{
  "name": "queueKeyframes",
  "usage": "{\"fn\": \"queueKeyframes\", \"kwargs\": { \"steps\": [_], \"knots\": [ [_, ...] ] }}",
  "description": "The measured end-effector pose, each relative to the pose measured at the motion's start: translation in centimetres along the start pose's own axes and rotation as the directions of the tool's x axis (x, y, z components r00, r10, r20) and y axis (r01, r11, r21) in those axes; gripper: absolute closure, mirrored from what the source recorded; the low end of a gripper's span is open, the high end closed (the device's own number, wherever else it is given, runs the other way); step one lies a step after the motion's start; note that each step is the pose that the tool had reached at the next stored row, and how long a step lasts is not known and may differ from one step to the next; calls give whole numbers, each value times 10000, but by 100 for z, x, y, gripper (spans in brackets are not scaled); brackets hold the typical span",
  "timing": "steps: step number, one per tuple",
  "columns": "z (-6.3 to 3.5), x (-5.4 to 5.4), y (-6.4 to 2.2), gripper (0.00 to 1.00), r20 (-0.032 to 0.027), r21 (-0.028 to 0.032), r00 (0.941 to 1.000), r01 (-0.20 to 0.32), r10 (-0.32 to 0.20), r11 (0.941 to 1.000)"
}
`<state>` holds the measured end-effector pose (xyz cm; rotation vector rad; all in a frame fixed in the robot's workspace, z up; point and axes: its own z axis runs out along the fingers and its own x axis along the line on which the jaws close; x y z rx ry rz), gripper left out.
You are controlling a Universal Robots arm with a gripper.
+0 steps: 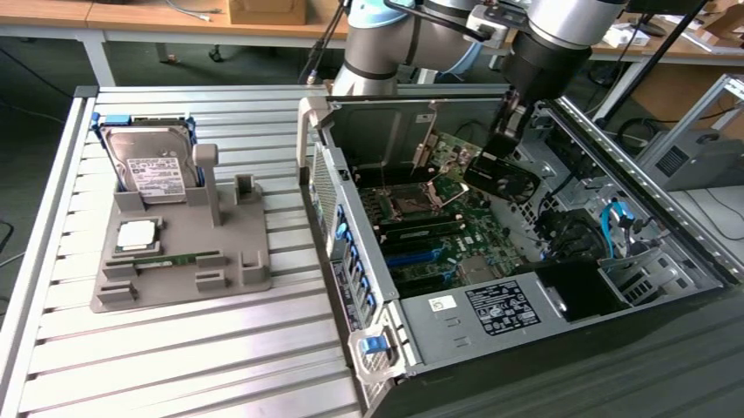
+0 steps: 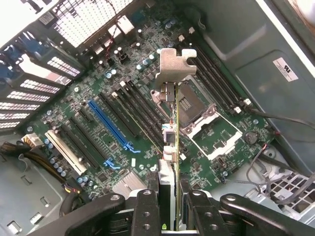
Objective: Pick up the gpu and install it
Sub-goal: 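Insert the gpu into the slot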
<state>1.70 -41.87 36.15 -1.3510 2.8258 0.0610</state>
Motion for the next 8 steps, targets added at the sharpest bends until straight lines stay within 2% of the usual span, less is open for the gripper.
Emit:
{"fn": "queueKeyframes", "kwargs": {
  "steps": [8],
  "knots": [
    [0, 0, 0, 73, -13, -11, 9991, 427, -427, 9991]
  ]
}}
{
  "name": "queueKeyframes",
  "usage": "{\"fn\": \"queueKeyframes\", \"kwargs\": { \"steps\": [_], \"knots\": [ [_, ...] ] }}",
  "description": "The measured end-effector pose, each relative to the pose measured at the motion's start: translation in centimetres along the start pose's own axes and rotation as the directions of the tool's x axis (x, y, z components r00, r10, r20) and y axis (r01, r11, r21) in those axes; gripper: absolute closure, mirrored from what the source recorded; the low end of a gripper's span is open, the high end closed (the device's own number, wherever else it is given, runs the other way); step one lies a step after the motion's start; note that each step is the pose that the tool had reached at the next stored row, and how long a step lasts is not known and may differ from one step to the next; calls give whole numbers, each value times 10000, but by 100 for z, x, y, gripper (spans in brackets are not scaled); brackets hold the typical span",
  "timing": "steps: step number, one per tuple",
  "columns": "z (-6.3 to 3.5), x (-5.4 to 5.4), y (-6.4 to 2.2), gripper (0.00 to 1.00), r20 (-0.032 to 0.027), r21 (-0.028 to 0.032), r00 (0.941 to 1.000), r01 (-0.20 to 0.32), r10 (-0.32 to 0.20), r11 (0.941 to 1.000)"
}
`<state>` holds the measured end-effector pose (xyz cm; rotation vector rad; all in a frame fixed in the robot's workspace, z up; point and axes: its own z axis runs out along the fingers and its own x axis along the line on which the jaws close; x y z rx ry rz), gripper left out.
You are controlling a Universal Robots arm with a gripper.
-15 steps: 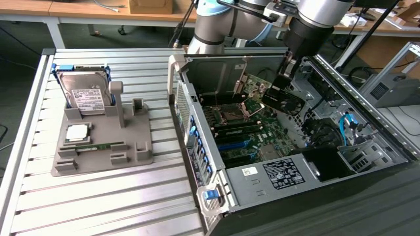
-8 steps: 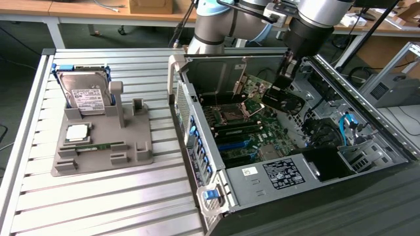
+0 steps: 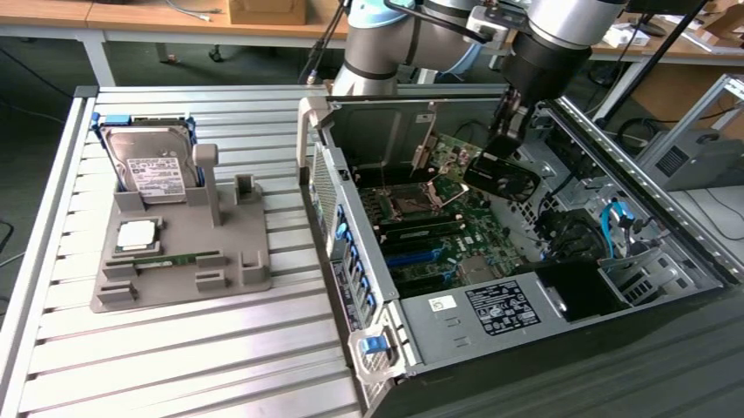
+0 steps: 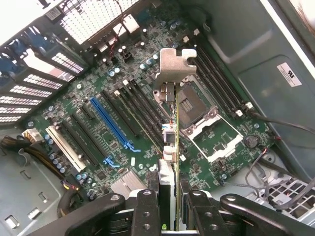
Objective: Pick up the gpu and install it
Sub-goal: 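Insert the gpu into the slot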
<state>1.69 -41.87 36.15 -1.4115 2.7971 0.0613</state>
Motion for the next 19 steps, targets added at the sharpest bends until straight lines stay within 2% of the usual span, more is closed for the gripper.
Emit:
{"fn": "queueKeyframes", "kwargs": {
  "steps": [9, 19],
  "knots": [
    [0, 0, 0, 73, -15, -12, 9989, 467, -467, 9989],
    [0, 0, 0, 73, -30, -27, 9949, 1013, -1013, 9949]
  ]
}}
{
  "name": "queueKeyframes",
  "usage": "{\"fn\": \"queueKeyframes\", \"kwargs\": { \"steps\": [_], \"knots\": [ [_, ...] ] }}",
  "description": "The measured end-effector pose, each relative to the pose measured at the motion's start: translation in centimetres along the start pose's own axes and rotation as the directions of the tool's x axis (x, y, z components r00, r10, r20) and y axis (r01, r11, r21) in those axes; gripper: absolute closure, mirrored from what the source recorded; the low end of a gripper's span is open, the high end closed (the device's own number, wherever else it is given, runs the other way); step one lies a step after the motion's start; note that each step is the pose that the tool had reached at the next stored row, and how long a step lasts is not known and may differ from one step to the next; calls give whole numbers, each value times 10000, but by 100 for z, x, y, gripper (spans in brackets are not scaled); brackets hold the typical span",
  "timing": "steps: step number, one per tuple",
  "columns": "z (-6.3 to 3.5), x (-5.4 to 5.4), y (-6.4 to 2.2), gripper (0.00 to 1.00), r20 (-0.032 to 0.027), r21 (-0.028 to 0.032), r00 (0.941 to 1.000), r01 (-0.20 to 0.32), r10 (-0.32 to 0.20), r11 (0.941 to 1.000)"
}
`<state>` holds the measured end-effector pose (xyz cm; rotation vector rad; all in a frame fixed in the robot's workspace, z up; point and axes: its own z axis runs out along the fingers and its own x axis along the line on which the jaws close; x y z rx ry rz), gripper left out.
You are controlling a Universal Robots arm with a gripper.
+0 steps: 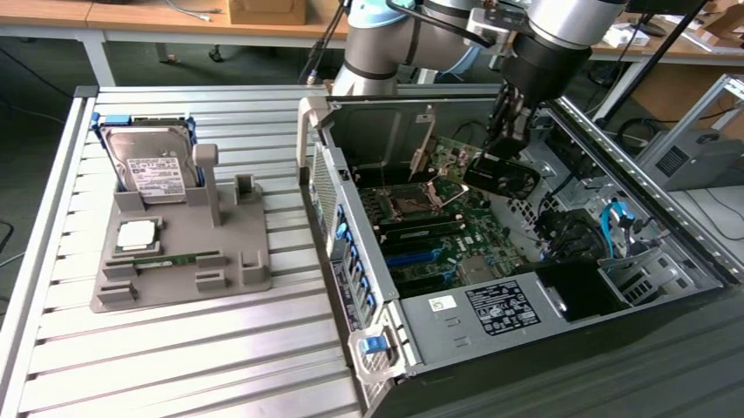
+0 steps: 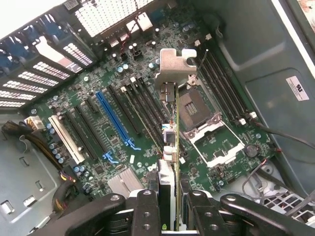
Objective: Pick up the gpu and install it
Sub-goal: 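Insert the gpu into the slot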
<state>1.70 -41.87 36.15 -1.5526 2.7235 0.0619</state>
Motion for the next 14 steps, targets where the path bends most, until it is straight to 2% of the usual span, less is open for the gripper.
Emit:
{"fn": "queueKeyframes", "kwargs": {
  "steps": [14],
  "knots": [
    [0, 0, 0, 73, -25, -20, 9969, 786, -786, 9969]
  ]
}}
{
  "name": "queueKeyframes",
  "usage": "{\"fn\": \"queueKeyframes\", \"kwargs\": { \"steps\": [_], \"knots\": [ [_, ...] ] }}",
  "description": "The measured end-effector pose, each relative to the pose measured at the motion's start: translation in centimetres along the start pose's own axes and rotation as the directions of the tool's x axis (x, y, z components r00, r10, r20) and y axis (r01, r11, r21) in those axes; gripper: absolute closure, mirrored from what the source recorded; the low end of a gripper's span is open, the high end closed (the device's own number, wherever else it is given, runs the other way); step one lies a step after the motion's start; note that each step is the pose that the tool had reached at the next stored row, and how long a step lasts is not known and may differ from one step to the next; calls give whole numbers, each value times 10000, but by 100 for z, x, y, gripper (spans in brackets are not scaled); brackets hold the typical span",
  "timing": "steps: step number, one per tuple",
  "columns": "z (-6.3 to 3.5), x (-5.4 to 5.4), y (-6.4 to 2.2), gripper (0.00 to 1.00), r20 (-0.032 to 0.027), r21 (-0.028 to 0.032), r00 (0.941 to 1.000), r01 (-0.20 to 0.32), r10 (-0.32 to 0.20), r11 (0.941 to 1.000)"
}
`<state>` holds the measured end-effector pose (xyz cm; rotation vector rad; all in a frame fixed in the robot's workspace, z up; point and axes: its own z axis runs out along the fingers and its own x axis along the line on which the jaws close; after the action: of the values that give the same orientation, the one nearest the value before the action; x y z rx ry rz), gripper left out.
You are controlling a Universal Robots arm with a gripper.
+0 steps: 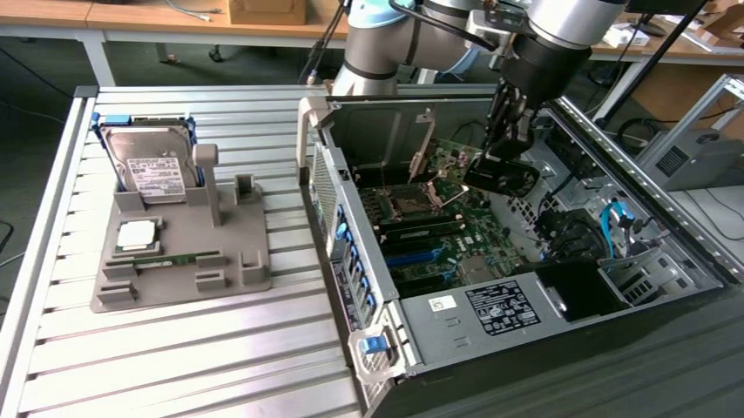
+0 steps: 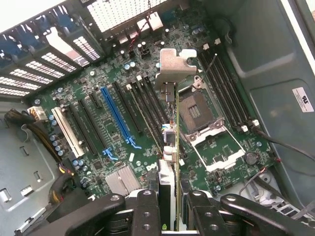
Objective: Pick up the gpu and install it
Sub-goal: 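Insert the gpu into the slot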
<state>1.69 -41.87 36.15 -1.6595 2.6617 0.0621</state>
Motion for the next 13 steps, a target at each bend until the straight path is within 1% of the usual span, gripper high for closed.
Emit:
{"fn": "queueKeyframes", "kwargs": {
  "steps": [8, 13],
  "knots": [
    [0, 0, 0, 73, -13, -11, 9990, 437, -437, 9990],
    [0, 0, 0, 73, -27, -24, 9958, 916, -916, 9958]
  ]
}}
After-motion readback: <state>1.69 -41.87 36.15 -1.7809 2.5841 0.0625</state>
